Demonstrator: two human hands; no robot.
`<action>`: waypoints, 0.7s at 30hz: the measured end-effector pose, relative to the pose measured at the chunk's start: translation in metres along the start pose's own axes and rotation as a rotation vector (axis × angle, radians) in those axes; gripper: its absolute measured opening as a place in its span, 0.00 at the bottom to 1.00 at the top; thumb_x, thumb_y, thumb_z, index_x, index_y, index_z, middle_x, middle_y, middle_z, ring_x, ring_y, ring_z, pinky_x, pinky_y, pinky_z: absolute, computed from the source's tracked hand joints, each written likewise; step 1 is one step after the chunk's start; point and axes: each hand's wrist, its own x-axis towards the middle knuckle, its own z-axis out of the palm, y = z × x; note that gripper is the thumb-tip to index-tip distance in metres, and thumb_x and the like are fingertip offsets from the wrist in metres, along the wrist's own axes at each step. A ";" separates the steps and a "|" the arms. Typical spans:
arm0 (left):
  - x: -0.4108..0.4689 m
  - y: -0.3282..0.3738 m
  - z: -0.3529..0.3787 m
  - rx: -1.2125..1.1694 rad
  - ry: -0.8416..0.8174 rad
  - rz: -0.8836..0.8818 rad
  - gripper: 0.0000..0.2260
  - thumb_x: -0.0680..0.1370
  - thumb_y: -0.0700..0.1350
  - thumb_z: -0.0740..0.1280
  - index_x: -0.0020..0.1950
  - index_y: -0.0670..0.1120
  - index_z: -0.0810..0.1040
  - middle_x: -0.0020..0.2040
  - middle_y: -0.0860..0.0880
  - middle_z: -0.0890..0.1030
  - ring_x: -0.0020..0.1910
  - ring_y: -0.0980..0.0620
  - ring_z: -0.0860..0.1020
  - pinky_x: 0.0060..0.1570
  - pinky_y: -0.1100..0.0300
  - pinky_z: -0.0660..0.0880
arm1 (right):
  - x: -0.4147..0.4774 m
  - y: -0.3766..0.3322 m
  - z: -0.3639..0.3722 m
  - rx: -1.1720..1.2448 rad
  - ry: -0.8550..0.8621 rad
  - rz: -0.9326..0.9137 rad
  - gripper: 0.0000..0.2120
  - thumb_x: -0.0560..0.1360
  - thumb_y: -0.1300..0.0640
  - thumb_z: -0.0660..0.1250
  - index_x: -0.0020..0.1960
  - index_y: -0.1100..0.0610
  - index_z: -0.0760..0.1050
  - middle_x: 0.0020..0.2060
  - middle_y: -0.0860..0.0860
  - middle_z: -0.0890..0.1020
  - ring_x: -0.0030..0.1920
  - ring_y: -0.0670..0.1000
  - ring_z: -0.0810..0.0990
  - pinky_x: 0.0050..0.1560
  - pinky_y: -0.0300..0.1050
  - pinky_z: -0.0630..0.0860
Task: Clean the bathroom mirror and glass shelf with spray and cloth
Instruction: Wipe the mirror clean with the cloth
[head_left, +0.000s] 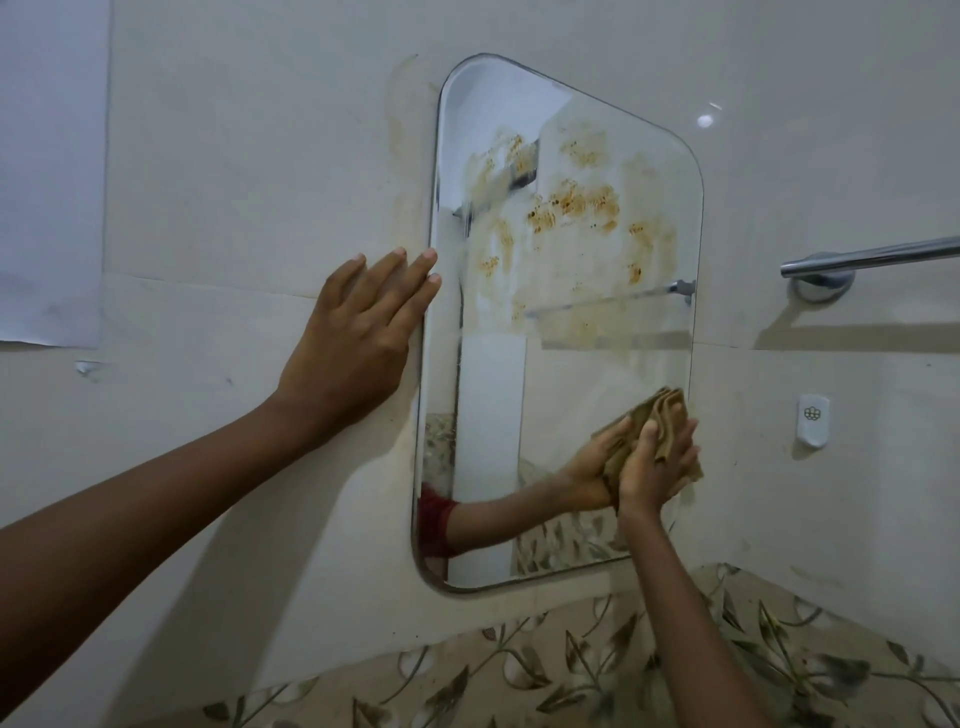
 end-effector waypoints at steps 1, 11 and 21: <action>0.000 0.000 0.000 -0.001 0.004 -0.001 0.22 0.77 0.35 0.51 0.71 0.40 0.64 0.73 0.41 0.66 0.71 0.41 0.65 0.68 0.45 0.60 | 0.011 -0.010 0.002 0.022 0.008 0.048 0.32 0.75 0.39 0.49 0.76 0.49 0.49 0.77 0.53 0.50 0.77 0.54 0.44 0.75 0.57 0.41; 0.000 0.000 0.000 -0.014 -0.003 -0.003 0.23 0.77 0.36 0.48 0.72 0.40 0.64 0.73 0.42 0.65 0.71 0.41 0.66 0.68 0.45 0.60 | 0.003 -0.129 0.048 -0.022 -0.157 -0.241 0.26 0.80 0.43 0.49 0.74 0.41 0.43 0.77 0.50 0.45 0.76 0.54 0.39 0.74 0.60 0.37; 0.001 -0.003 -0.004 -0.034 0.078 -0.126 0.26 0.76 0.33 0.51 0.75 0.37 0.55 0.75 0.40 0.58 0.75 0.42 0.54 0.73 0.43 0.52 | -0.105 -0.118 0.067 -0.219 -0.497 -0.942 0.25 0.79 0.43 0.45 0.74 0.41 0.42 0.75 0.44 0.38 0.75 0.49 0.31 0.72 0.58 0.28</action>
